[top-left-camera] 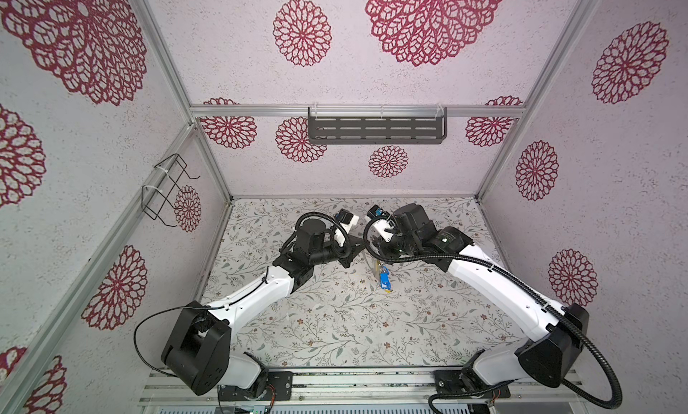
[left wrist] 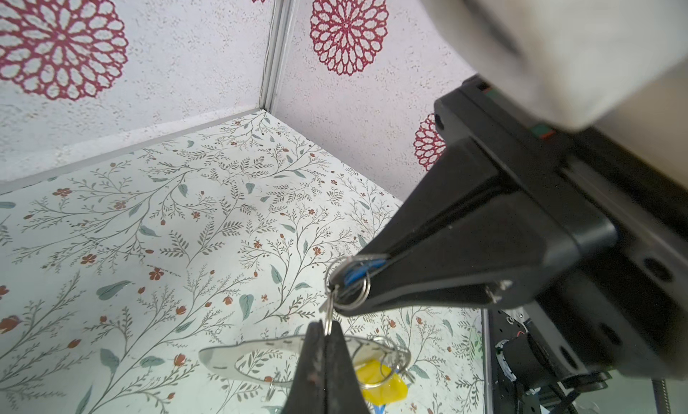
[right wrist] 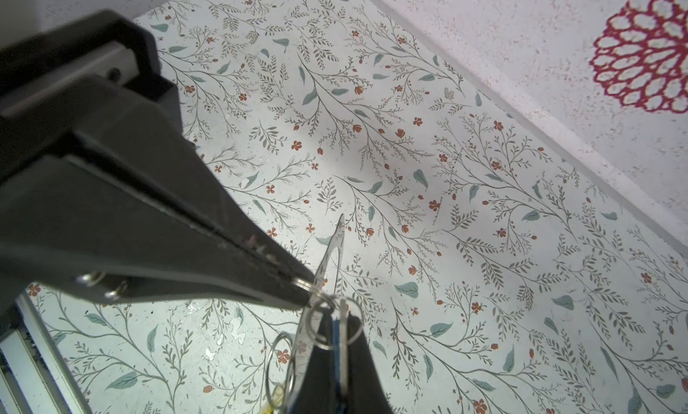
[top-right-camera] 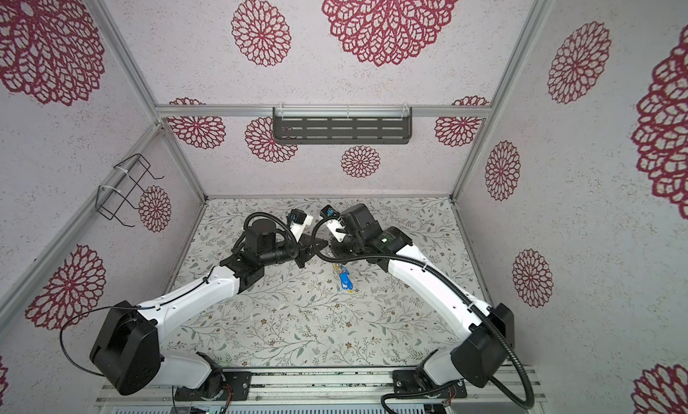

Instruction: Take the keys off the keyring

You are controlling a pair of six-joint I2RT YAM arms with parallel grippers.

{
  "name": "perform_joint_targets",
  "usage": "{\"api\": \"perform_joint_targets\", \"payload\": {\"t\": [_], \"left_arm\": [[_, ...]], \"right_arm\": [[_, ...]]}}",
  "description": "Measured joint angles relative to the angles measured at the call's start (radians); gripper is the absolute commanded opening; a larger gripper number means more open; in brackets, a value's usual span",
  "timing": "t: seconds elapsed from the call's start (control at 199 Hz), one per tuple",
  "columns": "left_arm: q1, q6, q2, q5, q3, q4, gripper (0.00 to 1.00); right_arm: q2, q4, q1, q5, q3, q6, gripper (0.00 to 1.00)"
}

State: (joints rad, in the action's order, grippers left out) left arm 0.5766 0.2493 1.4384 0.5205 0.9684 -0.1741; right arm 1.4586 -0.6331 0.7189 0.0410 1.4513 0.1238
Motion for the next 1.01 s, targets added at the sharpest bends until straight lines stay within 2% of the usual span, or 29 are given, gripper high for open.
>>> {"api": "perform_joint_targets", "payload": {"t": [0.267, 0.397, 0.488, 0.583, 0.639, 0.754, 0.86, 1.006], "left_arm": [[0.003, -0.019, 0.003, -0.048, -0.005, 0.018, 0.0], [0.005, -0.046, -0.019, -0.088, -0.038, 0.015, 0.0], [0.007, -0.064, -0.048, -0.101, -0.068, 0.019, 0.0], [0.01, -0.08, -0.067, -0.121, -0.085, 0.03, 0.0], [0.01, -0.091, -0.072, -0.13, -0.087, 0.039, 0.0], [0.01, -0.127, -0.084, -0.137, -0.087, 0.051, 0.0], [0.007, -0.18, -0.098, -0.108, -0.087, 0.061, 0.0], [-0.005, -0.262, -0.111, -0.034, -0.087, 0.073, 0.0]], "right_arm": [[0.038, 0.039, 0.011, -0.047, 0.008, -0.003, 0.0], [-0.005, 0.157, 0.031, -0.096, -0.109, -0.001, 0.1], [-0.052, 0.237, 0.03, -0.152, -0.219, 0.012, 0.29], [-0.108, 0.307, 0.019, -0.211, -0.311, 0.013, 0.33], [-0.135, 0.337, 0.014, -0.241, -0.343, 0.003, 0.41], [-0.175, 0.386, 0.01, -0.313, -0.377, -0.031, 0.51], [-0.189, 0.405, 0.002, -0.345, -0.389, -0.084, 0.54], [-0.226, 0.469, -0.014, -0.297, -0.462, -0.086, 0.56]]}}
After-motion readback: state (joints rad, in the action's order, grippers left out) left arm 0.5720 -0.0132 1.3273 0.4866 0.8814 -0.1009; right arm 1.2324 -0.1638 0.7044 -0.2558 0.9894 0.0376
